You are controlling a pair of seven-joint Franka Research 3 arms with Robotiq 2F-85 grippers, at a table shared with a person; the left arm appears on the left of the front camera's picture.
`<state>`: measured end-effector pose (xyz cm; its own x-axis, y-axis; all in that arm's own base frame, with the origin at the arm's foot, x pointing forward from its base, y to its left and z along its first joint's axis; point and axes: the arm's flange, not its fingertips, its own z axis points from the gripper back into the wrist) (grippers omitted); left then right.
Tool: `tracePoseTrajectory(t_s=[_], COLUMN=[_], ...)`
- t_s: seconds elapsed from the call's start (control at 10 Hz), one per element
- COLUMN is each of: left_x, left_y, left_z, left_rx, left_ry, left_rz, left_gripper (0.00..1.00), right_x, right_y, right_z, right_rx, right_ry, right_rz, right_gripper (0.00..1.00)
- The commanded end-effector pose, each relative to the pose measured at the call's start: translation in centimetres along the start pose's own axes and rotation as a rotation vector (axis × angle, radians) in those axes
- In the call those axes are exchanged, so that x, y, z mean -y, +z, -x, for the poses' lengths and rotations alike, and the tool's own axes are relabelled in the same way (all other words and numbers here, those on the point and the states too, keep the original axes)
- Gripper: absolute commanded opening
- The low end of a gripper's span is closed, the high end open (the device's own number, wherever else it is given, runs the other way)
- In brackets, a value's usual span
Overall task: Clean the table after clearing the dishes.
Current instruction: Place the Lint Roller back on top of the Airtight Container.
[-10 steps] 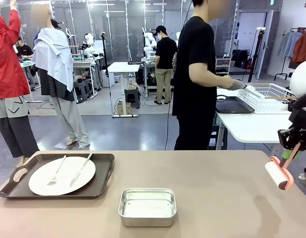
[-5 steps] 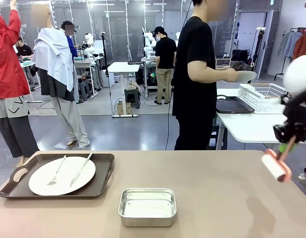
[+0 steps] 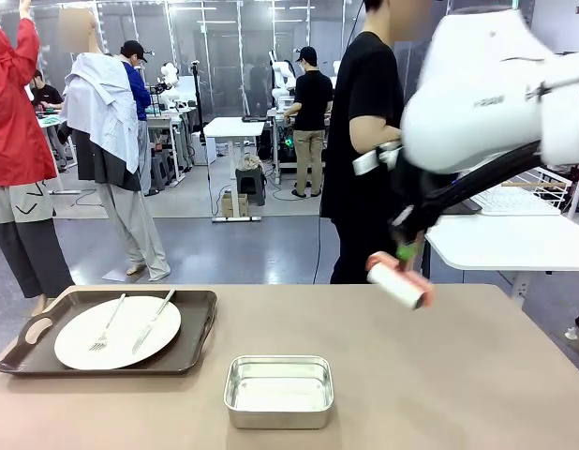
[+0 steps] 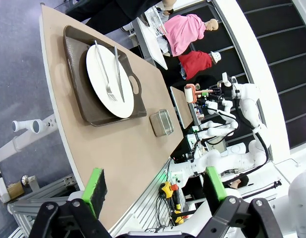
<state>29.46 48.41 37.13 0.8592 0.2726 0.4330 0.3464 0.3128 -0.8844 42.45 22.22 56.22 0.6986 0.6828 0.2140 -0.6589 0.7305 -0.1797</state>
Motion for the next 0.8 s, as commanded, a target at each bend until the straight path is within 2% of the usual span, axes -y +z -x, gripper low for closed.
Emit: tracePoseTrajectory(t_s=[0.0,0.1,0.3,0.4,0.5,0.7], left_x=[0.1,0.1,0.1,0.1,0.1,0.1], left_y=[0.0,0.0,0.0,0.0,0.0,0.0], left_z=[0.4,0.4,0.4,0.4,0.4,0.4], left_rx=[-0.003,-0.003,-0.003,-0.003,-0.003,-0.003], left_ry=[-0.006,-0.006,-0.006,-0.006,-0.006,-0.006], left_rz=[-0.018,-0.018,-0.018,-0.018,-0.018,-0.018], left_gripper=[1.00,1.00,1.00,1.00,1.00,1.00], right_x=[-3.8,-7.9,-12.0,-13.0,-13.1,-13.9], right_y=[-1.0,-0.5,0.6,0.8,1.0,0.5], right_z=[0.1,0.2,0.3,0.1,-0.2,-0.7], right_rx=[-0.009,0.010,0.054,0.060,0.085,0.046], right_ry=[0.231,0.369,0.534,0.575,0.556,0.523], right_rz=[-0.106,-0.158,-0.185,-0.179,-0.165,-0.175], right_gripper=[0.20,0.20,0.20,0.20,0.20,0.20])
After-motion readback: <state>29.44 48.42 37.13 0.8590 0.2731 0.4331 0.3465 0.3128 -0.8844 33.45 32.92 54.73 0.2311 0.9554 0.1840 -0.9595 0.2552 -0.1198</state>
